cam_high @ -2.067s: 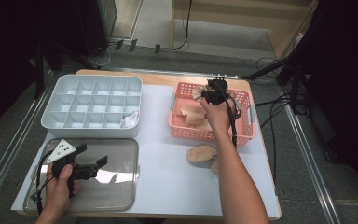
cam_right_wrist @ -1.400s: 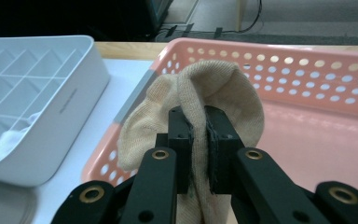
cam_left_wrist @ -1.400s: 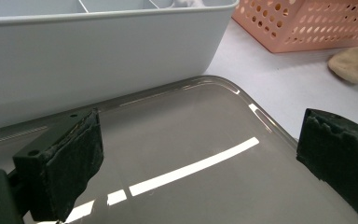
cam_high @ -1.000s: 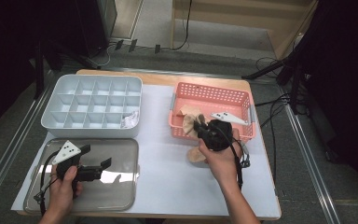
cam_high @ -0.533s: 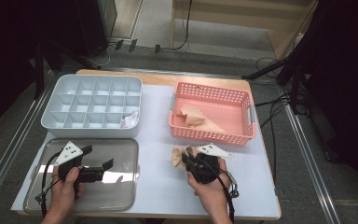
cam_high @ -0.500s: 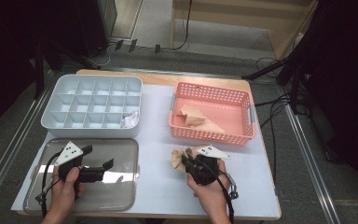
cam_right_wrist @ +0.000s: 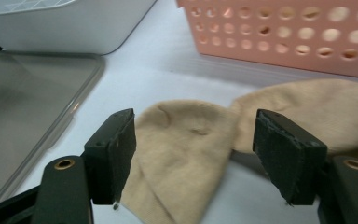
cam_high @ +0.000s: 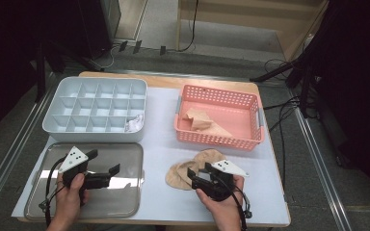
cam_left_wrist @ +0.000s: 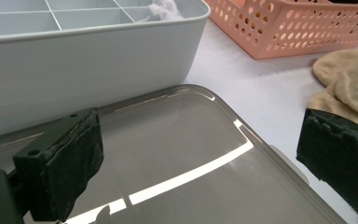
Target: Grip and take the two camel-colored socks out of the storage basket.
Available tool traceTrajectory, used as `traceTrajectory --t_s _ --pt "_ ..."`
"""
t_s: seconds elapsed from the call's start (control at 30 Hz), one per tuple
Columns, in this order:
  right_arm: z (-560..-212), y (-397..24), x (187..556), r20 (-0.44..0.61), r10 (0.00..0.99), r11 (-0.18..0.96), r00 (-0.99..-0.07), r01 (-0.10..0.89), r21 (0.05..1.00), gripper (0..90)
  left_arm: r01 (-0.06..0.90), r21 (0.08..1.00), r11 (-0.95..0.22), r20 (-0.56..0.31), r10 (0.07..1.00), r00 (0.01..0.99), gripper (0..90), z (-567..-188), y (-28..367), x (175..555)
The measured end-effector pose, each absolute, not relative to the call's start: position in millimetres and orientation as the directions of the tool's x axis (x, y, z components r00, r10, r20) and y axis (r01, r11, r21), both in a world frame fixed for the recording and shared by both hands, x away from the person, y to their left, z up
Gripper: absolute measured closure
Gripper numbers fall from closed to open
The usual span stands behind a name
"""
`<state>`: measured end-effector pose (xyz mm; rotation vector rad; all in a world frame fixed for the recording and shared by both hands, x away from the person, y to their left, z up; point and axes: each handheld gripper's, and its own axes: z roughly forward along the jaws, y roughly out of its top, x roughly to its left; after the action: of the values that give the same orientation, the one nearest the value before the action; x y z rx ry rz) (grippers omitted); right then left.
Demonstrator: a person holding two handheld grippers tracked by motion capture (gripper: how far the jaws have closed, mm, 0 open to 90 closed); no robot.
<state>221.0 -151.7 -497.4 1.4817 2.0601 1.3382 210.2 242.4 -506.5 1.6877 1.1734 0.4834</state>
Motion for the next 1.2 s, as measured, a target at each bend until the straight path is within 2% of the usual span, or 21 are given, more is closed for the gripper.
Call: traceTrajectory --t_s 0.23,0.53,0.67,0.9,1.07,1.2 --pt "-490 -156 225 0.310 0.868 -0.011 -0.389 0.608 0.794 33.2 0.482 0.875 -0.043 -0.206 0.869 0.451 0.8 -501 234 214" --pt "-490 -141 233 0.275 0.869 0.045 -0.411 0.620 0.783 38.5 0.489 0.870 -0.065 -0.193 0.867 0.459 0.8 -492 206 230" --pt "-495 -147 231 0.316 0.877 -0.014 -0.362 0.637 0.771 38.8 0.482 0.875 -0.050 -0.199 0.870 0.452 0.8 -487 192 232" --pt "-504 -157 220 0.275 0.874 0.038 -0.401 0.619 0.784 42.9 0.489 0.867 -0.096 -0.194 0.839 0.508 0.8 -495 175 227" --pt "-511 -166 211 0.306 0.871 0.015 -0.384 0.644 0.765 44.3 0.502 0.860 -0.088 -0.220 0.825 0.521 0.8 -498 169 224" --pt "-514 -172 202 0.289 0.869 0.039 -0.402 0.636 0.771 44.7 0.499 0.861 -0.095 -0.221 0.815 0.536 0.8 -497 168 222"
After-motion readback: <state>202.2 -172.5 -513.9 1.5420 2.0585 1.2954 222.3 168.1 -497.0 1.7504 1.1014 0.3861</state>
